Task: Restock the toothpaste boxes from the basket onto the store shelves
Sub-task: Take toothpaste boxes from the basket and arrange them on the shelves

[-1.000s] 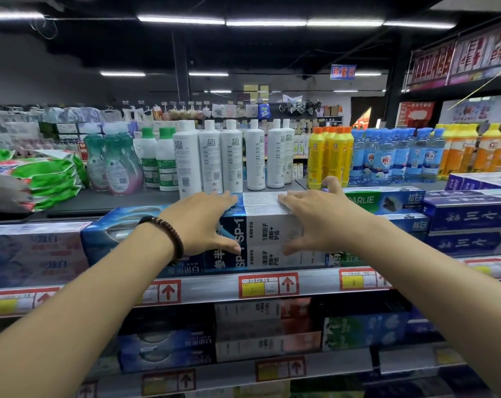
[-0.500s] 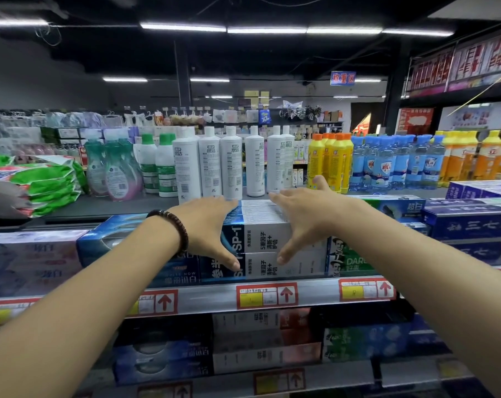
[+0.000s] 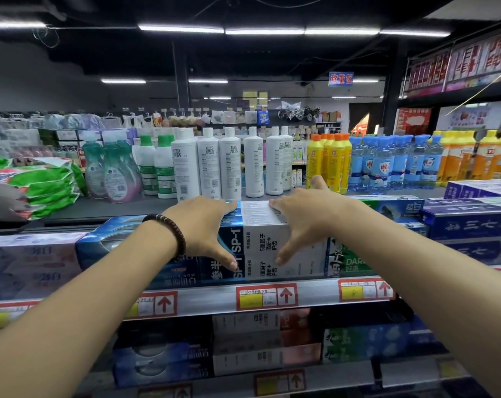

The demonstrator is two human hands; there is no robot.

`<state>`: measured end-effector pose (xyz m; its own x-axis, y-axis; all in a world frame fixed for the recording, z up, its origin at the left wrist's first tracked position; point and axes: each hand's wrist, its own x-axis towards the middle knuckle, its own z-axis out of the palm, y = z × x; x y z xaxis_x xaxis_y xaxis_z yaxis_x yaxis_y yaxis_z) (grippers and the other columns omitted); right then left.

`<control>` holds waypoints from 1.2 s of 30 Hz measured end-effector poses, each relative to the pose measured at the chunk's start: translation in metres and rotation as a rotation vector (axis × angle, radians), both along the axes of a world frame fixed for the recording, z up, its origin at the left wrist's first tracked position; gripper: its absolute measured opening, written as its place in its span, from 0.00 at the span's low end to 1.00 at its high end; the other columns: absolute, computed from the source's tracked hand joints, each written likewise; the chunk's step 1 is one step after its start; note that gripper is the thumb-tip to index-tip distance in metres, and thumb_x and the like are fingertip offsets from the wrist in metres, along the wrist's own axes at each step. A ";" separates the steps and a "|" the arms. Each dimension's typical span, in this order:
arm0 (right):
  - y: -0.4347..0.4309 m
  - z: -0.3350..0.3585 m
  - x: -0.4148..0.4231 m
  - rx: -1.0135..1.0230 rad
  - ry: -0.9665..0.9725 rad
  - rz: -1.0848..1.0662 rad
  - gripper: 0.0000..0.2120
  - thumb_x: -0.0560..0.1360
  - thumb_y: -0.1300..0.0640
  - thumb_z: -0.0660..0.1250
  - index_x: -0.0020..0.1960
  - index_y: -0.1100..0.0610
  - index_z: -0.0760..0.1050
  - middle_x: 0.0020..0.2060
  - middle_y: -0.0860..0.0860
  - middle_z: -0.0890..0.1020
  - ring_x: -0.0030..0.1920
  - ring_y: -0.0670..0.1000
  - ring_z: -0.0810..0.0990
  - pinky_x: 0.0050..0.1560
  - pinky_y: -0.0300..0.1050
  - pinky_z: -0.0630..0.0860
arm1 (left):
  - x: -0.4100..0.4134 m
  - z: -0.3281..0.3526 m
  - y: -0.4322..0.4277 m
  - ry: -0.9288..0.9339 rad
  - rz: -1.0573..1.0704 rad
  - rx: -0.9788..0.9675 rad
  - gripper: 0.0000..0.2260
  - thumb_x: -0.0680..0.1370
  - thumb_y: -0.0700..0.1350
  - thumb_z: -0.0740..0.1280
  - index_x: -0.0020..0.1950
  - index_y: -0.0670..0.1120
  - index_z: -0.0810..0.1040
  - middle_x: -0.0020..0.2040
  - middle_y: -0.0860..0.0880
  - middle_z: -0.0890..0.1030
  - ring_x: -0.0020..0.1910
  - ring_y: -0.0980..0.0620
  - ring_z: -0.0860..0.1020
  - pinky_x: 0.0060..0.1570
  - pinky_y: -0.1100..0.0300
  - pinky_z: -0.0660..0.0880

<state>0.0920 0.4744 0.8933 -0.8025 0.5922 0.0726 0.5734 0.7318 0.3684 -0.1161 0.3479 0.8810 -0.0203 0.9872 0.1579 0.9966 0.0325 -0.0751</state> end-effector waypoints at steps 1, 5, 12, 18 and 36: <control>-0.001 0.000 0.000 0.006 -0.001 0.002 0.60 0.57 0.13 0.66 0.77 0.51 0.67 0.65 0.47 0.80 0.68 0.54 0.76 0.76 0.76 0.48 | 0.000 -0.001 0.000 -0.007 -0.005 0.006 0.62 0.54 0.78 0.77 0.82 0.54 0.62 0.76 0.54 0.74 0.73 0.50 0.74 0.71 0.48 0.75; -0.005 -0.001 0.001 0.007 0.001 0.004 0.61 0.57 0.13 0.66 0.78 0.51 0.66 0.68 0.47 0.79 0.71 0.54 0.75 0.76 0.78 0.47 | 0.000 -0.003 -0.001 -0.037 -0.042 0.027 0.58 0.56 0.76 0.78 0.81 0.56 0.64 0.74 0.56 0.76 0.72 0.52 0.75 0.71 0.47 0.74; -0.017 -0.005 0.015 0.100 0.071 0.062 0.59 0.59 0.14 0.67 0.77 0.52 0.67 0.63 0.47 0.81 0.66 0.53 0.78 0.75 0.73 0.51 | 0.004 -0.002 -0.005 -0.059 -0.038 0.044 0.50 0.59 0.79 0.73 0.76 0.58 0.68 0.70 0.58 0.77 0.68 0.53 0.76 0.68 0.48 0.75; -0.031 -0.026 0.045 0.223 0.331 0.201 0.47 0.68 0.22 0.69 0.76 0.50 0.69 0.66 0.48 0.79 0.69 0.53 0.76 0.72 0.60 0.52 | 0.019 -0.003 -0.009 -0.007 -0.042 0.138 0.56 0.63 0.76 0.73 0.84 0.53 0.58 0.82 0.53 0.65 0.80 0.51 0.63 0.79 0.53 0.61; -0.011 -0.051 0.134 0.181 0.736 0.267 0.28 0.72 0.39 0.78 0.66 0.53 0.79 0.58 0.49 0.81 0.61 0.55 0.78 0.60 0.53 0.66 | 0.101 -0.017 0.003 -0.047 -0.113 0.293 0.44 0.72 0.71 0.72 0.82 0.54 0.64 0.79 0.53 0.69 0.77 0.51 0.66 0.77 0.50 0.65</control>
